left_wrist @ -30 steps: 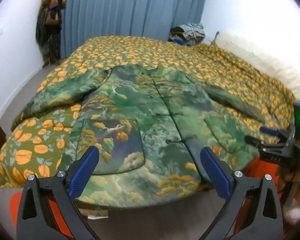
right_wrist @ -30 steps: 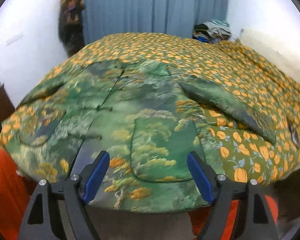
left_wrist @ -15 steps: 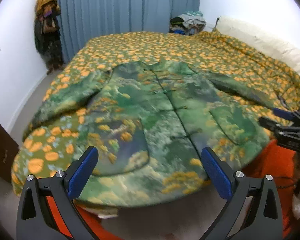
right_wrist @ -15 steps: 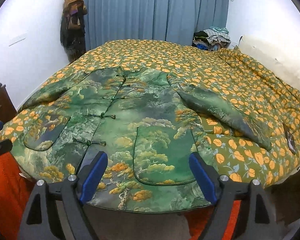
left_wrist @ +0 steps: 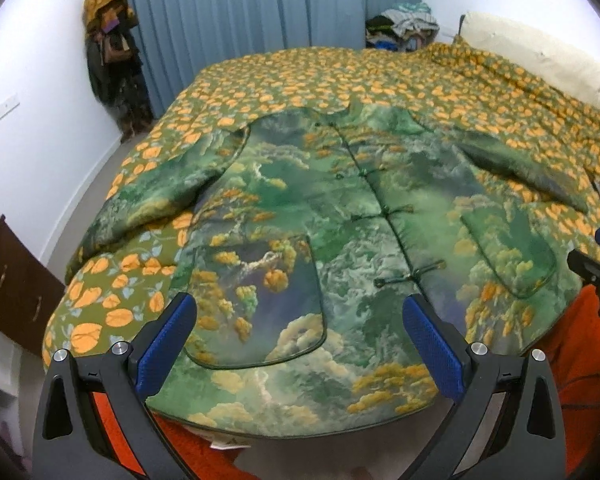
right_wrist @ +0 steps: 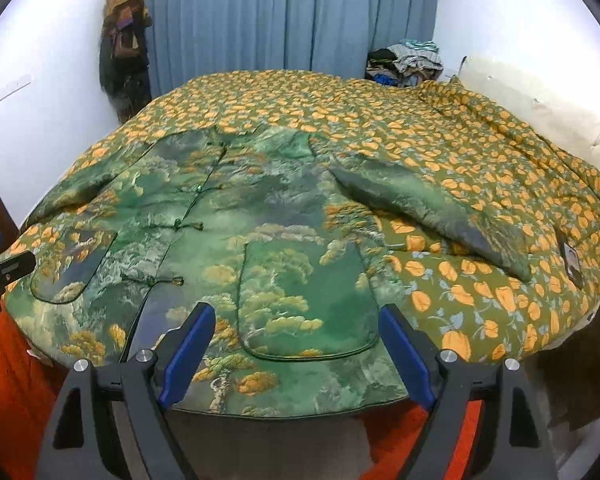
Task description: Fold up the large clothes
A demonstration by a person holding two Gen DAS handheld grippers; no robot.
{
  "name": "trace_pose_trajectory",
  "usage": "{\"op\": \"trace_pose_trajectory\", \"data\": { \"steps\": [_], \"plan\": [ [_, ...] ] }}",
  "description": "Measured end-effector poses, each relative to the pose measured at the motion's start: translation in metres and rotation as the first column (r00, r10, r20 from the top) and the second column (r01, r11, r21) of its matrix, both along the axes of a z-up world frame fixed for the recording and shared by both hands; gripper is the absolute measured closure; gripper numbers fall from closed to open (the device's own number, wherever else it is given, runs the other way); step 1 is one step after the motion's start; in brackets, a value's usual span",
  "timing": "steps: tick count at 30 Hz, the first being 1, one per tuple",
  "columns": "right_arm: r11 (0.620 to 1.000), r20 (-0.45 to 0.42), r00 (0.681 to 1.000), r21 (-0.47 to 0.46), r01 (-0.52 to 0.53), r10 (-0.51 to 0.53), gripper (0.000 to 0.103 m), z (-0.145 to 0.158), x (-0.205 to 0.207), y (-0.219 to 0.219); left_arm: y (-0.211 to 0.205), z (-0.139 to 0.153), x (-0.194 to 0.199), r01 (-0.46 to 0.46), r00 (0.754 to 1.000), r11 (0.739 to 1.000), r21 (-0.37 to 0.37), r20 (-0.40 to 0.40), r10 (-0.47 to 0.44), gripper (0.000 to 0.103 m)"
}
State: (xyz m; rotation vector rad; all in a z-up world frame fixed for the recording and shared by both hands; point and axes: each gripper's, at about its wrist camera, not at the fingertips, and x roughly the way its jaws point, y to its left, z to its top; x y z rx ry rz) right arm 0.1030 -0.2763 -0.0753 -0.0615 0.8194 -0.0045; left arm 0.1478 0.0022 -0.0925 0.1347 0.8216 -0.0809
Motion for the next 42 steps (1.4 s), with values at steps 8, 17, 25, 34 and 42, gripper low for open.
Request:
{"op": "trace_pose_trajectory", "data": {
  "steps": [8, 17, 25, 34, 42],
  "plan": [
    [0.997, -0.033, 0.996, 0.009, -0.077, 0.077, 0.018, -0.013, 0.006, 0.020, 0.007, -0.016, 0.010, -0.048, 0.997, 0.999, 0.009, -0.057, 0.049, 0.001],
    [0.994, -0.059, 0.994, 0.075, -0.085, 0.089, 0.018, -0.021, 0.011, 0.011, 0.006, -0.024, 0.009, -0.050, 0.997, 0.998, 0.030, -0.061, 0.052, 0.001],
    [0.983, -0.037, 0.999, 0.183, 0.022, -0.016, 0.018, -0.004, 0.044, -0.075, 0.017, -0.020, 0.003, -0.063, 0.998, 0.996, -0.067, -0.005, 0.063, 0.001],
    [0.780, -0.136, 0.871, 0.397, 0.484, -0.471, 0.018, -0.061, 0.095, -0.301, 0.016, -0.031, 0.013, -0.088, 0.996, 0.995, -0.043, -0.009, 0.087, 0.001],
    [0.277, -0.309, 0.619, 0.690, 0.668, -0.722, 0.020, -0.146, 0.094, -0.427, 0.010, -0.036, 0.019, -0.099, 0.995, 0.995, -0.002, -0.033, 0.099, 0.001]
  ]
}}
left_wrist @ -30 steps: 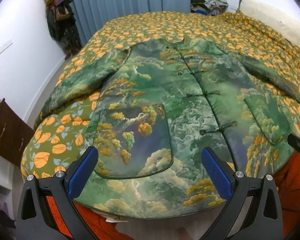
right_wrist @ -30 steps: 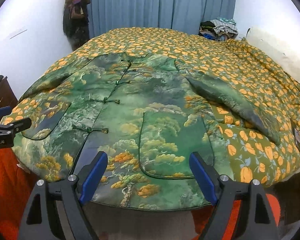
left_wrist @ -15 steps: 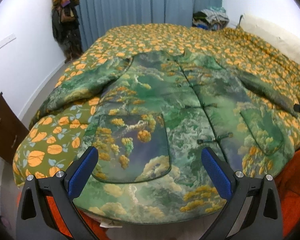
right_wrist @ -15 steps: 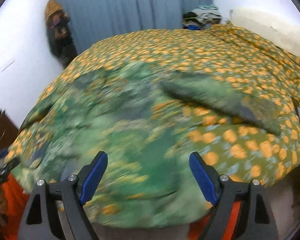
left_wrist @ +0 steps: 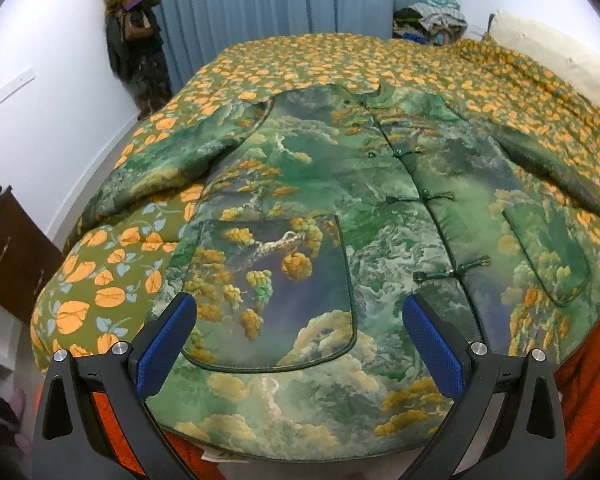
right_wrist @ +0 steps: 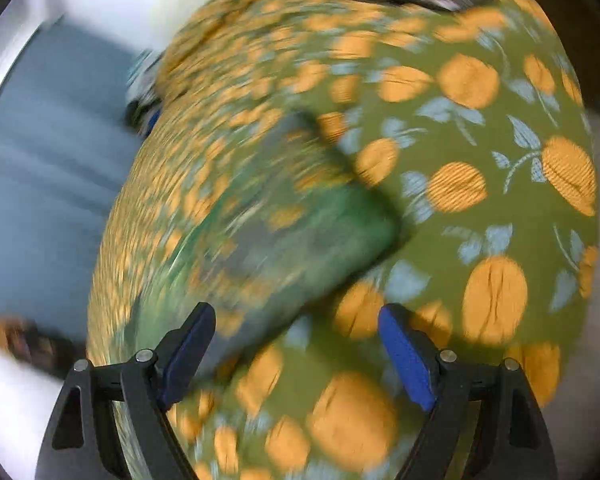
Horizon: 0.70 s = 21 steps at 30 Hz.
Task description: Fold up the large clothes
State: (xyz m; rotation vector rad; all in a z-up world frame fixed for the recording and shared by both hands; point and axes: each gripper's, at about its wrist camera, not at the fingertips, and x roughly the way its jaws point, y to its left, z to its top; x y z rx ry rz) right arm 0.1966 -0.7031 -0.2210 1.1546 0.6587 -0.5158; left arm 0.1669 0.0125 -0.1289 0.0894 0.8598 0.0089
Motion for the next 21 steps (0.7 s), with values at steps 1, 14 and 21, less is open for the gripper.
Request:
{"op": "trace_pose_trajectory", "data": {
  "steps": [1, 14, 21],
  "plan": [
    [1.000, 0.018, 1.000, 0.009, 0.019, -0.019, 0.026, -0.003, 0.001, -0.004, 0.000, -0.001, 0.000, -0.002, 1.000, 1.000, 0.002, -0.002, 0.002, 0.001],
    [0.747, -0.006, 0.897, -0.551, -0.372, 0.443, 0.093, 0.154, 0.047, 0.137, 0.010, -0.002, -0.002, -0.014, 1.000, 0.999, -0.048, 0.020, 0.015, 0.001],
    [0.415, -0.112, 0.654, -0.690, -0.593, 0.748, 0.093, 0.190, 0.057, 0.325, 0.023, 0.000, -0.017, -0.016, 0.999, 0.995, -0.098, 0.040, 0.020, 0.001]
  ]
}}
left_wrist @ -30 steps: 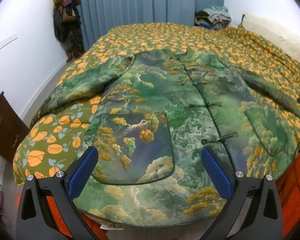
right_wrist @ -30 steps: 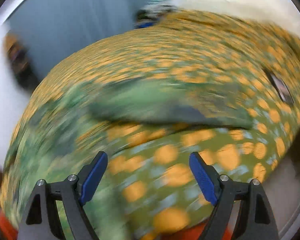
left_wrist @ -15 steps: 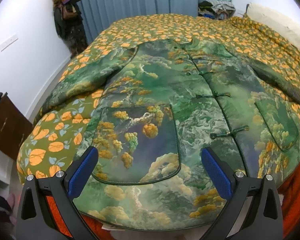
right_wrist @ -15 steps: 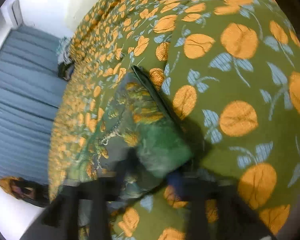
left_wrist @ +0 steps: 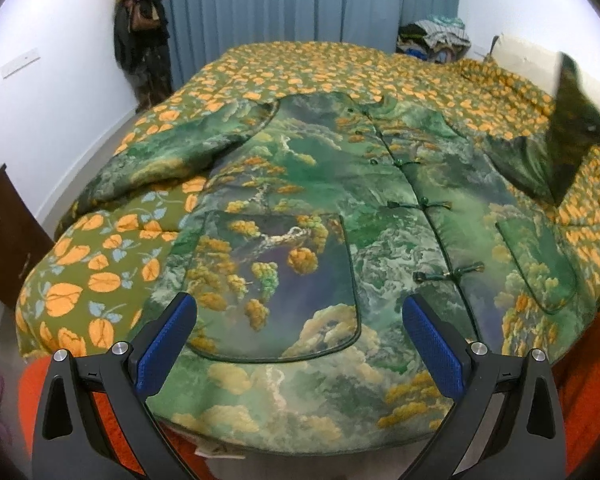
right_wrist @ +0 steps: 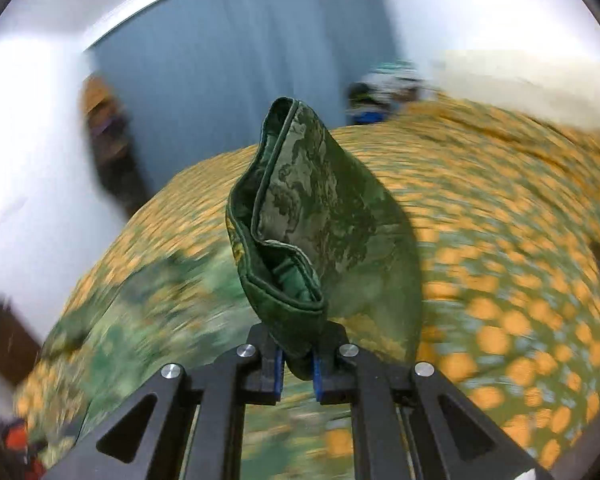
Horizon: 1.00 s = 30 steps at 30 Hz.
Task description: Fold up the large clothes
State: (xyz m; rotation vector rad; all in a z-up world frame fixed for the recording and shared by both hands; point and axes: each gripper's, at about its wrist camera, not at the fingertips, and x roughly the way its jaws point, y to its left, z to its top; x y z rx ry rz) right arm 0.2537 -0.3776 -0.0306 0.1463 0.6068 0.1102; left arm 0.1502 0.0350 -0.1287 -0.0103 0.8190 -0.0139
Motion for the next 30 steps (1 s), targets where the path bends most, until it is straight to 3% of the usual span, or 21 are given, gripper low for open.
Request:
{"op": "trace_pose_trajectory", "data": {
  "steps": [2, 8, 9, 10, 11, 12, 13, 15, 18, 21, 23, 24, 25, 27, 30],
  "plan": [
    [0.995, -0.028, 0.996, -0.060, -0.083, 0.082, 0.093, -0.019, 0.001, 0.054, 0.005, 0.000, -0.004, -0.008, 1.000, 1.000, -0.013, 0.004, 0.008, 0.001],
    [0.973, -0.126, 0.977, -0.130, -0.190, 0.174, 0.089, -0.093, -0.010, 0.140, 0.014, -0.005, -0.009, -0.004, 1.000, 0.998, -0.067, -0.025, 0.002, 0.001],
    [0.973, -0.151, 0.973, -0.122, -0.196, 0.177, 0.084, -0.104, -0.011, 0.147, 0.015, -0.004, -0.009, -0.001, 1.000, 0.997, -0.076, -0.027, -0.001, 0.001],
    [0.973, -0.205, 0.960, -0.095, -0.211, 0.188, 0.065, -0.118, -0.012, 0.153, 0.016, -0.003, -0.009, 0.005, 1.000, 0.996, -0.092, -0.028, -0.007, 0.001],
    [0.973, -0.251, 0.946, -0.057, -0.225, 0.204, 0.053, -0.128, -0.016, 0.156, 0.017, -0.001, -0.008, 0.015, 0.999, 0.993, -0.117, -0.031, -0.019, 0.001],
    [0.972, -0.265, 0.940, -0.030, -0.231, 0.215, 0.033, -0.131, -0.020, 0.154, 0.017, 0.001, -0.007, 0.031, 0.999, 0.989, -0.148, -0.032, -0.036, 0.001],
    [0.971, -0.260, 0.937, 0.002, -0.241, 0.233, 0.030, -0.130, -0.030, 0.153, 0.017, 0.003, -0.007, 0.053, 0.998, 0.981, -0.187, -0.030, -0.060, 0.001],
    [0.965, -0.255, 0.932, 0.005, -0.264, 0.256, 0.030, -0.121, -0.048, 0.150, 0.013, 0.012, 0.001, 0.140, 0.988, 0.941, -0.307, -0.014, -0.152, 0.001],
    [0.961, -0.215, 0.941, -0.035, -0.275, 0.261, 0.030, -0.103, -0.076, 0.135, -0.008, 0.026, 0.029, 0.260, 0.956, 0.858, -0.443, -0.004, -0.292, 0.001],
    [0.969, -0.162, 0.959, -0.048, -0.243, 0.232, 0.029, -0.091, -0.097, 0.113, -0.046, 0.025, 0.080, 0.319, 0.900, 0.762, -0.564, -0.073, -0.431, 0.001],
    [0.974, -0.149, 0.966, -0.051, -0.220, 0.210, 0.029, -0.090, -0.103, 0.107, -0.073, 0.010, 0.120, 0.304, 0.873, 0.728, -0.614, -0.127, -0.471, 0.002],
    [0.977, -0.150, 0.968, -0.040, -0.207, 0.199, 0.028, -0.091, -0.105, 0.102, -0.084, 0.002, 0.134, 0.295, 0.866, 0.731, -0.615, -0.151, -0.476, 0.006],
    [0.979, -0.154, 0.968, -0.027, -0.202, 0.196, 0.028, -0.094, -0.103, 0.100, -0.094, -0.009, 0.148, 0.280, 0.857, 0.738, -0.614, -0.186, -0.480, 0.018],
    [0.982, -0.152, 0.970, -0.005, -0.191, 0.188, 0.028, -0.093, -0.102, 0.097, -0.118, -0.039, 0.174, 0.223, 0.819, 0.756, -0.615, -0.302, -0.488, 0.030],
    [0.979, -0.120, 0.972, -0.007, -0.205, 0.203, 0.028, -0.087, -0.105, 0.094, -0.136, -0.068, 0.181, 0.164, 0.802, 0.804, -0.572, -0.397, -0.446, 0.031]
  ]
}}
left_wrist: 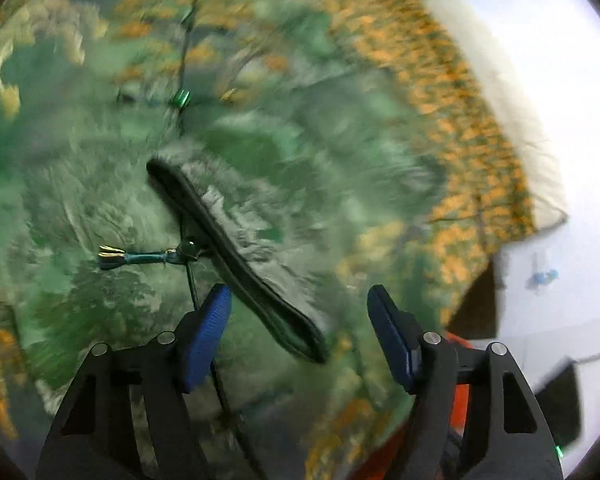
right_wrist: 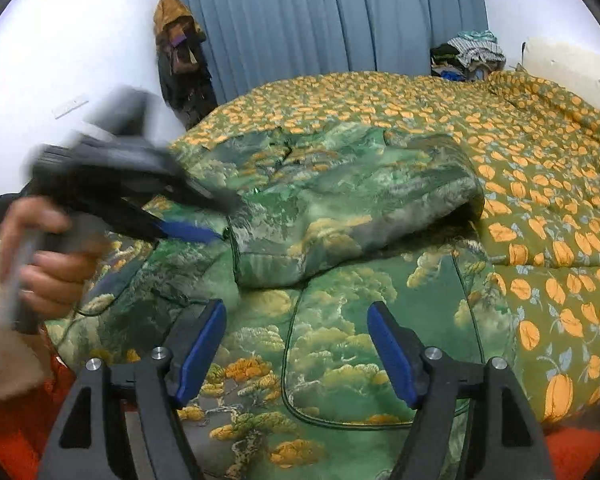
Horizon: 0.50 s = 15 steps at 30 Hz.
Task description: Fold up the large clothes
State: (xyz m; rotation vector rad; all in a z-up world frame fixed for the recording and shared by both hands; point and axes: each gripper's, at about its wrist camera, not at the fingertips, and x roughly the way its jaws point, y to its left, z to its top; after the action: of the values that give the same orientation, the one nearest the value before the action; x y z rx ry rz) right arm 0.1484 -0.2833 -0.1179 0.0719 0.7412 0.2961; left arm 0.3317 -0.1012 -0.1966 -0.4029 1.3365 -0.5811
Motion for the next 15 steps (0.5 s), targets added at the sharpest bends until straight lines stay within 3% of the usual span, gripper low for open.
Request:
{"op": "trace_pose_trajectory", "data": {
  "steps": [2, 3, 4, 5, 6, 8, 11, 15],
  "plan": [
    [1.000, 0.025, 1.000, -0.008, -0.013, 0.014, 0.028, 0.001, -0.002, 0.000, -0.009, -0.005, -0.003, -0.011, 1.000, 0.999, 0.045, 0.004, 0.011, 0.035],
    [1.000, 0.029, 0.999, -0.008, -0.015, 0.015, 0.028, 0.002, -0.003, -0.001, -0.011, -0.003, -0.005, -0.020, 1.000, 0.998, 0.055, 0.014, 0.019, 0.048],
    [1.000, 0.028, 1.000, -0.004, -0.013, 0.013, 0.028, 0.001, -0.002, -0.002, -0.013, -0.002, -0.007, -0.027, 0.999, 0.997, 0.069, 0.026, 0.025, 0.074],
    [1.000, 0.025, 1.000, 0.003, -0.010, 0.010, 0.028, 0.000, -0.001, -0.004, -0.017, -0.001, -0.007, -0.027, 0.999, 0.996, 0.085, 0.036, 0.024, 0.089],
    [1.000, 0.019, 1.000, 0.015, -0.002, 0.001, 0.028, -0.001, 0.000, -0.008, -0.018, -0.001, -0.004, -0.028, 0.999, 0.996, 0.086, 0.038, 0.025, 0.094],
    [0.999, 0.012, 1.000, 0.028, 0.019, -0.020, 0.028, -0.003, 0.003, -0.013, -0.021, 0.006, -0.007, -0.039, 0.998, 0.995, 0.097, 0.061, 0.033, 0.096],
    [0.996, 0.016, 0.997, 0.053, 0.068, -0.069, 0.028, 0.002, 0.005, -0.026, -0.014, 0.044, -0.010, -0.031, 0.989, 0.997, 0.078, 0.148, 0.019, 0.097],
    [0.984, 0.042, 0.987, 0.092, 0.151, -0.155, 0.028, 0.015, 0.018, -0.058, 0.003, 0.096, 0.018, -0.039, 0.953, 0.994, 0.106, 0.304, 0.005, 0.096]
  ]
}}
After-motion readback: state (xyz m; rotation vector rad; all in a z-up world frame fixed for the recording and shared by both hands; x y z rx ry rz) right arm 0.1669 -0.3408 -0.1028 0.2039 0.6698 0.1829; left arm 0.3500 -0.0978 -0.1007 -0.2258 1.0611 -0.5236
